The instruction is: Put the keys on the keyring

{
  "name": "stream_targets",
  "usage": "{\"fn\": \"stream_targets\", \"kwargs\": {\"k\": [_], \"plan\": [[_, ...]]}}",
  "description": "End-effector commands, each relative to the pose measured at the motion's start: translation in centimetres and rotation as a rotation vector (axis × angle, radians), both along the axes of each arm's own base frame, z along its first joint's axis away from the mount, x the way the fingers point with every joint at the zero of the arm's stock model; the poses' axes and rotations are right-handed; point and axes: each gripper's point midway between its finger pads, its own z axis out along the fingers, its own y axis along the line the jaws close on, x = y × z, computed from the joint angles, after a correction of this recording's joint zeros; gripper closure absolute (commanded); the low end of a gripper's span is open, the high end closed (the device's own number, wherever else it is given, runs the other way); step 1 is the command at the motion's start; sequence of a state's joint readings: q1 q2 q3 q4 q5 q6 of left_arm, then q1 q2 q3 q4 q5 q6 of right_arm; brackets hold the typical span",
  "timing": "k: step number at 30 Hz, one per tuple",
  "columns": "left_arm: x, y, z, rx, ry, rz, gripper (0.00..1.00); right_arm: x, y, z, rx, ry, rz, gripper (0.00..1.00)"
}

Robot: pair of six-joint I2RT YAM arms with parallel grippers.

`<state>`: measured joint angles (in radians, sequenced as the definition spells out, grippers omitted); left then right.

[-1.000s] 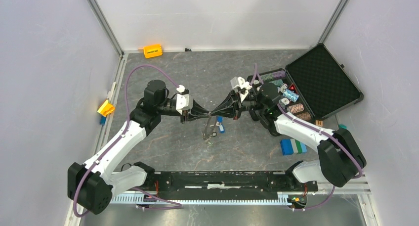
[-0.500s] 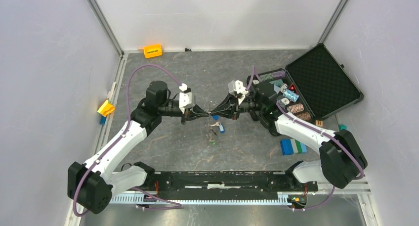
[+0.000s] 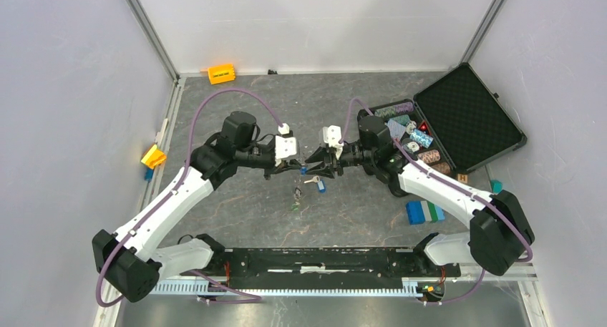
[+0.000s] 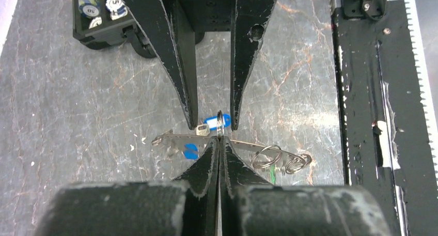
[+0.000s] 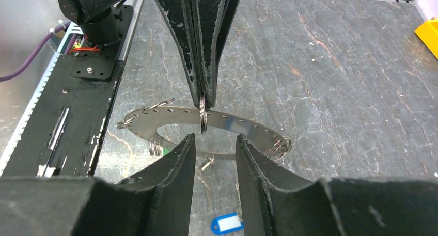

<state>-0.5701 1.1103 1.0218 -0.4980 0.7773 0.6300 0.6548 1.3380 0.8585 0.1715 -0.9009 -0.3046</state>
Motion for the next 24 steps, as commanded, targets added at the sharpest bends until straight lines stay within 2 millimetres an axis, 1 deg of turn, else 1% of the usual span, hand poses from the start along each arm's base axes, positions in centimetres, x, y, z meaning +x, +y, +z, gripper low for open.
{"fn": "stream_targets", "kwargs": {"k": [1, 6, 10, 13, 21, 24], "plan": [[0.5, 0.8, 0.2, 0.099, -0.063, 0.02, 0.98, 0.0, 0.0, 2.5, 0.015, -0.091, 0.009, 0.59], [0.6, 0.8, -0.2, 0.126, -0.06, 0.026, 0.98, -0.7, 0.1, 3.1, 0.028, -0.093, 0.035, 0.59], [0.6, 0.6, -0.3, 0.142, -0.069, 0.032, 0.98, -0.8, 0.3, 3.1, 0.031, -0.08, 0.044, 0.62], [0.6, 0.3, -0.4, 0.147, -0.066, 0.03, 0.98, -1.2, 0.7, 3.0, 0.038, -0.061, 0.059, 0.64], [0.6, -0.2, -0.1, 0.142, -0.056, 0.025, 0.98, -1.4, 1.3, 2.2, 0.036, -0.028, 0.075, 0.72], [0.6, -0.2, -0.1, 0.143, -0.054, 0.025, 0.98, -1.6, 1.4, 2.0, 0.032, -0.021, 0.081, 0.76]]}}
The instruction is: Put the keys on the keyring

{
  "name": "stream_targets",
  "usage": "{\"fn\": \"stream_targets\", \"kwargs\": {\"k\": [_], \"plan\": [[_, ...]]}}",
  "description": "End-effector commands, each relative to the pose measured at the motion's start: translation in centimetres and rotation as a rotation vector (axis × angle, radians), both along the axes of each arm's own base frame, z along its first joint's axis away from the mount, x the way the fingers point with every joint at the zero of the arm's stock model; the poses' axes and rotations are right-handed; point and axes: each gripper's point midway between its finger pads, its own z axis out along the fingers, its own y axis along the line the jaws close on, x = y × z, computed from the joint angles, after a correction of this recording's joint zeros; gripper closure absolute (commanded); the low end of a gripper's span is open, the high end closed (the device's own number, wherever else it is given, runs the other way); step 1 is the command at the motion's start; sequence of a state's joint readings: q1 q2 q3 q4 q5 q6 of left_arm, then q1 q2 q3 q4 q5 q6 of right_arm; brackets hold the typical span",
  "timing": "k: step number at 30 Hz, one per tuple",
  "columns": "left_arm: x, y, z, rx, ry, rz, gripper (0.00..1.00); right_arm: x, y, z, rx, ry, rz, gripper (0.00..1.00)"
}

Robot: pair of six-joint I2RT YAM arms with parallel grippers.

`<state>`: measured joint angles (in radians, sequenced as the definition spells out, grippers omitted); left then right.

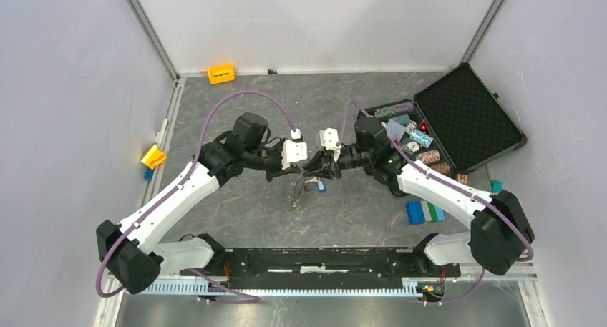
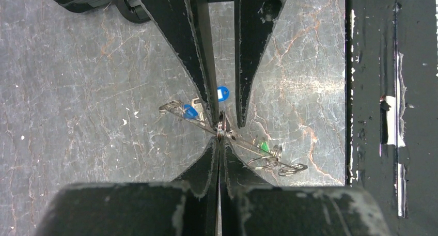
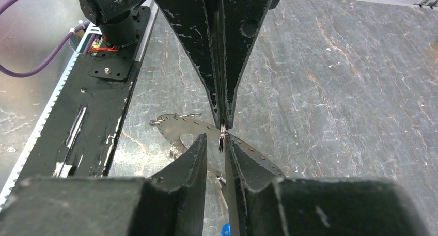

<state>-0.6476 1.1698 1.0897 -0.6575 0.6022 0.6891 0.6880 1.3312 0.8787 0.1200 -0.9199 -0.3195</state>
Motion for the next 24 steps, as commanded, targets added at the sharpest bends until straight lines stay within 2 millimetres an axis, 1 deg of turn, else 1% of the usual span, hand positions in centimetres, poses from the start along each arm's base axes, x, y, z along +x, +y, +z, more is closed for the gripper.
{"fn": "stream_targets", "kwargs": {"k": [1, 4, 6, 10, 18, 21, 24], "plan": [[0.7, -0.8, 2.3, -0.038, -0.062, -0.015, 0.98, 0.0, 0.9, 1.8, 0.044, -0.03, 0.028, 0.78], [0.8, -0.8, 2.1, -0.034, -0.058, -0.014, 0.98, 0.1, 1.0, 1.7, 0.042, -0.028, 0.027, 0.89], [0.8, -0.9, 2.1, -0.035, -0.055, -0.012, 0.98, 0.3, 1.0, 1.7, 0.04, -0.029, 0.012, 1.0], [0.9, -1.0, 2.8, -0.063, -0.058, 0.002, 0.98, 1.0, 0.9, 1.4, 0.04, -0.033, -0.032, 1.0], [0.1, -1.2, 4.3, -0.13, -0.048, -0.008, 0.98, 1.3, 0.9, 0.3, 0.054, 0.013, -0.075, 1.0], [0.7, -1.1, 4.6, -0.129, -0.069, 0.021, 0.98, 1.0, 1.1, 0.4, 0.065, 0.045, -0.064, 1.0], [1.2, -1.0, 4.7, -0.129, -0.086, 0.044, 0.98, 1.1, 1.1, -0.1, 0.064, 0.063, -0.071, 1.0]]}}
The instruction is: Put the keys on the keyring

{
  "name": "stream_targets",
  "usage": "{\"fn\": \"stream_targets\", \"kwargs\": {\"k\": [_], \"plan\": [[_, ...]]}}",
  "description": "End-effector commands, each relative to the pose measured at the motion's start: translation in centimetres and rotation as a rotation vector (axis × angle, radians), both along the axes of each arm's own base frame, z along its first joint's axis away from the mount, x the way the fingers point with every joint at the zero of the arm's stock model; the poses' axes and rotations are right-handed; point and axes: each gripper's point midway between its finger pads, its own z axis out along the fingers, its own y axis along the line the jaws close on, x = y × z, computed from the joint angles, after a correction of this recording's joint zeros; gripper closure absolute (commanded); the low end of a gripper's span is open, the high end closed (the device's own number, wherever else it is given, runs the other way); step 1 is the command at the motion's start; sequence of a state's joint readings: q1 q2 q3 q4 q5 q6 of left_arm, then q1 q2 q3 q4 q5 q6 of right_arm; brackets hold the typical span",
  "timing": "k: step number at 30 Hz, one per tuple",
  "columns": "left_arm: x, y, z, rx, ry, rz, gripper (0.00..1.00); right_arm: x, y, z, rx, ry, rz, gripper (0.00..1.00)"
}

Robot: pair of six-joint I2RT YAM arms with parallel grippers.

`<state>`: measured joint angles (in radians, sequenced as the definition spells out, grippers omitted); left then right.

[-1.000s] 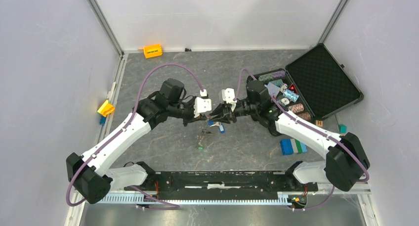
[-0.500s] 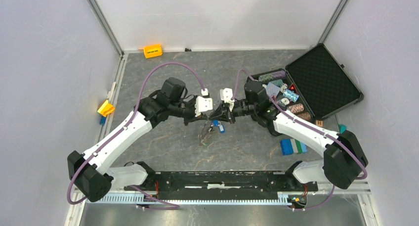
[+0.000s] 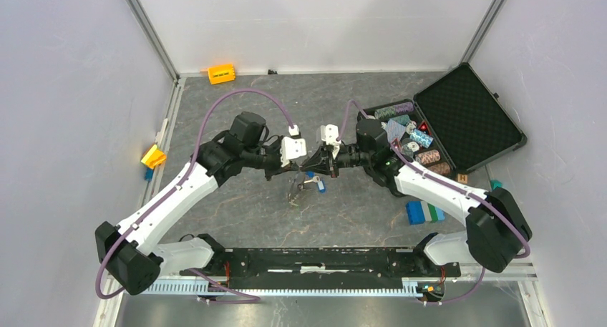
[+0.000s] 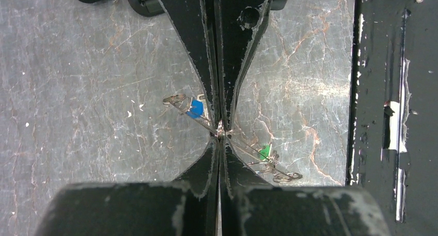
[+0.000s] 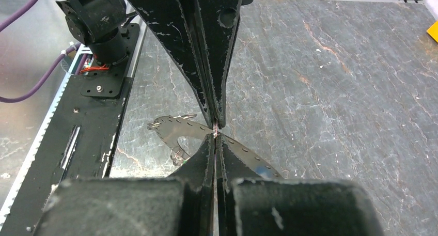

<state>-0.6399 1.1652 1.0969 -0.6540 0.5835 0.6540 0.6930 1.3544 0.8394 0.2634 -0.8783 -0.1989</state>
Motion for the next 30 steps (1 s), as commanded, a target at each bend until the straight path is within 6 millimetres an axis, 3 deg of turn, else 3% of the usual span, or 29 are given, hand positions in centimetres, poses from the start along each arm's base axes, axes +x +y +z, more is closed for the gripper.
{"fn": "stream_targets", "kwargs": {"k": [1, 6, 15, 23, 26, 30], "plan": [[0.9, -1.3, 4.5, -0.123, -0.103, 0.01, 0.98, 0.4, 0.5, -0.2, 0.021, 0.019, -0.02, 1.0], [1.1, -1.1, 4.5, -0.104, -0.131, 0.007, 0.98, 0.7, 0.5, -1.3, 0.007, 0.042, -0.045, 1.0], [-1.8, -1.6, 5.3, -0.126, -0.139, -0.173, 0.98, 0.1, 0.7, -3.2, 0.006, 0.065, -0.023, 1.0], [-1.4, -1.2, 5.2, -0.108, -0.158, -0.154, 0.98, -0.9, 0.8, -2.4, 0.037, 0.05, 0.037, 1.0], [-1.0, -0.7, 4.7, -0.081, -0.182, -0.129, 0.83, -0.8, 0.8, -1.8, 0.047, 0.044, 0.035, 1.0], [-0.2, 0.6, 4.0, -0.032, -0.222, -0.067, 0.49, -0.6, 0.6, -1.0, 0.057, 0.037, 0.029, 1.0]]}}
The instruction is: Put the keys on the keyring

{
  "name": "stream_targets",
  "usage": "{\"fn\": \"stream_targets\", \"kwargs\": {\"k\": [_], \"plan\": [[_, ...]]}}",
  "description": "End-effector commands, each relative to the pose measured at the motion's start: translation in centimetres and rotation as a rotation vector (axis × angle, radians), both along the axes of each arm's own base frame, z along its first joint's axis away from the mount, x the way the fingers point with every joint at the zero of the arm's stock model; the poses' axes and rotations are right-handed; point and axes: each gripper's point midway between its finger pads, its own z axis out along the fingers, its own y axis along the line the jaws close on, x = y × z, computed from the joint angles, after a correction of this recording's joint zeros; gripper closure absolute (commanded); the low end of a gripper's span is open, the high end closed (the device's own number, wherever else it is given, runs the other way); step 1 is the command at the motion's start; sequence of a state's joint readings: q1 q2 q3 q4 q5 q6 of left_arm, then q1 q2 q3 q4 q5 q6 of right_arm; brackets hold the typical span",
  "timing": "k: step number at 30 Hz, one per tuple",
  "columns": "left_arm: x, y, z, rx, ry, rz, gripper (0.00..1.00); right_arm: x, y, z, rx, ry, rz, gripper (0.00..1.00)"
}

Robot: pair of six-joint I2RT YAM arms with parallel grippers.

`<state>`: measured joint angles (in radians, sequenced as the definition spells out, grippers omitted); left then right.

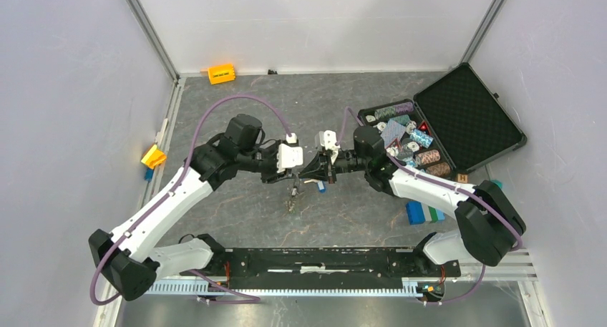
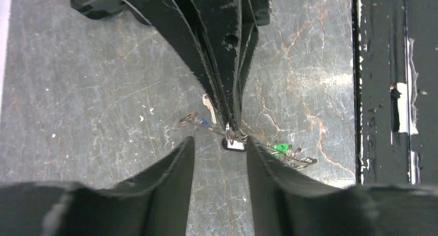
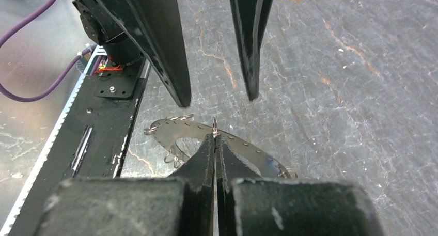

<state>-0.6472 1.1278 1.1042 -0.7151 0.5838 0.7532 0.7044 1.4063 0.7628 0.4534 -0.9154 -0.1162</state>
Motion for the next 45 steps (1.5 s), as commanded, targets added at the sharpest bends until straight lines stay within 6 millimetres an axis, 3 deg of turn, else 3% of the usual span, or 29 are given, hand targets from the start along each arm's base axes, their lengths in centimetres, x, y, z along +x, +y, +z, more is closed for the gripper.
{"fn": "stream_targets", "kwargs": {"k": [1, 3, 7, 16, 19, 23, 34, 40, 45], "plan": [[0.9, 0.1, 3.3, -0.051, -0.161, 0.003, 0.43, 0.3, -0.2, 0.9, 0.018, -0.004, -0.009, 1.0], [1.1, 0.6, 2.8, -0.031, -0.167, 0.025, 0.37, 0.3, -0.4, 1.4, 0.027, -0.008, -0.003, 1.0], [1.1, 1.0, 1.3, 0.008, -0.174, 0.011, 0.37, -0.1, -0.5, 2.4, 0.052, -0.013, 0.034, 1.0], [2.8, 0.2, -0.7, 0.019, -0.211, -0.003, 0.5, -0.6, -0.8, 3.6, 0.062, -0.044, 0.084, 1.0], [2.1, -0.1, -1.2, 0.007, -0.162, -0.027, 0.57, -0.1, -1.1, 4.1, 0.063, -0.059, 0.061, 1.0], [0.7, -1.1, -2.0, -0.046, -0.067, -0.057, 0.58, 0.3, -1.1, 4.1, 0.059, -0.052, 0.037, 1.0], [0.8, -3.1, -0.2, -0.206, 0.01, -0.007, 0.6, 1.5, -1.1, 3.6, 0.04, -0.043, -0.029, 1.0], [1.3, -3.2, -0.1, -0.223, -0.01, 0.014, 0.6, 0.7, -1.0, 3.6, 0.07, -0.025, 0.011, 1.0], [0.5, -3.3, 0.1, -0.234, -0.013, -0.034, 0.68, -0.3, -1.1, 3.3, 0.099, -0.002, 0.051, 1.0]]}}
